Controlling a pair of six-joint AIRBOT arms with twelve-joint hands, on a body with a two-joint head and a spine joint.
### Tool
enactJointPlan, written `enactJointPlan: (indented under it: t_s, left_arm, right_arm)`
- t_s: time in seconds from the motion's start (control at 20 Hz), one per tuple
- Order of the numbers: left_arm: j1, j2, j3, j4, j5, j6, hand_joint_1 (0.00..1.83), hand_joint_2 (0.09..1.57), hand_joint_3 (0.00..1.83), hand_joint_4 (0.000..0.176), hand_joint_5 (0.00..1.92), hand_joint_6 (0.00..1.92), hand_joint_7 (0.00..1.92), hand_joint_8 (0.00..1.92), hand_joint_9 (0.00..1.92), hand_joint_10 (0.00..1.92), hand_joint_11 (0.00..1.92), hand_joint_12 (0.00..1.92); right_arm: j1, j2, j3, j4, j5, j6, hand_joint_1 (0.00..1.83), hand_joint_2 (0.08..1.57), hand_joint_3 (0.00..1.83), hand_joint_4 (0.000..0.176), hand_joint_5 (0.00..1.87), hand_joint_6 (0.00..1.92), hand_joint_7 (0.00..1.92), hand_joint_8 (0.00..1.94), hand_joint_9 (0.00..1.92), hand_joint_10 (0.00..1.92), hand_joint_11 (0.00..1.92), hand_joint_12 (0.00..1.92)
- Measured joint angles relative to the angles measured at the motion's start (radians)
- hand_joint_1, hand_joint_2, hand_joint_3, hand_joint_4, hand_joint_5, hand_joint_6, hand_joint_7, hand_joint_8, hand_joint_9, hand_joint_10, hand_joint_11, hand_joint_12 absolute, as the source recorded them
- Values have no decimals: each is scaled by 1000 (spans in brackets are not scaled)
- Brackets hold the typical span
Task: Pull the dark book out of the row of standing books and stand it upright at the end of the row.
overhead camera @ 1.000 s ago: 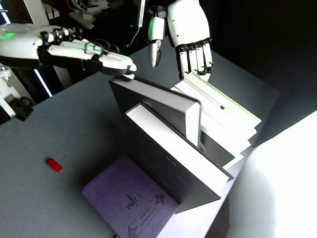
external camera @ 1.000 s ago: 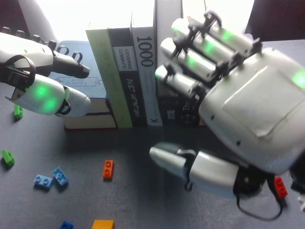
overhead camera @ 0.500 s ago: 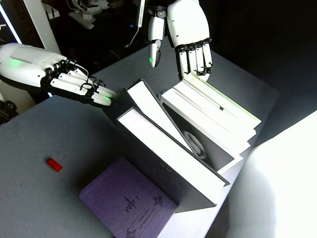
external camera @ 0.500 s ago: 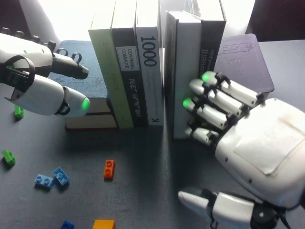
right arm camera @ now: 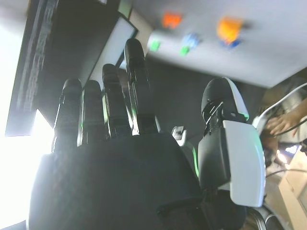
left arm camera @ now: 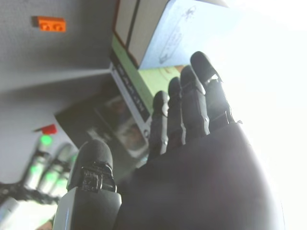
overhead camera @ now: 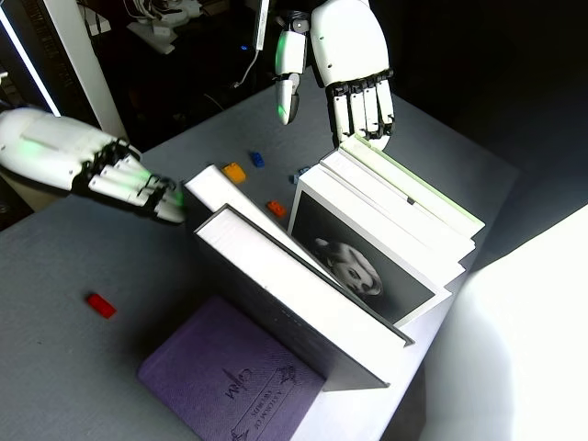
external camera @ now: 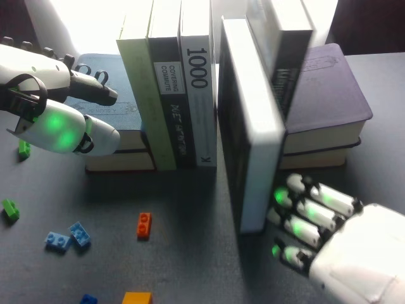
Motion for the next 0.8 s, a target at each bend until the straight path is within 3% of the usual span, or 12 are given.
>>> enactJointPlan:
  t_s: [0.4, 0.8]
  left_arm:
    - [-4, 0, 0, 0, 4, 0, 0, 1336, 2, 34, 150, 2, 176, 4, 175, 4, 0, 708]
    - [-5, 0, 0, 0, 5, 0, 0, 1336, 0, 31, 157, 5, 180, 4, 185, 6, 0, 735]
  right_arm:
    - [0, 71, -55, -12, 64, -18, 0, 1147, 0, 0, 611, 7, 206, 3, 38, 3, 4, 11]
    - [72, 225, -85, -8, 107, 35, 0, 1147, 0, 0, 613, 4, 205, 3, 60, 9, 22, 35]
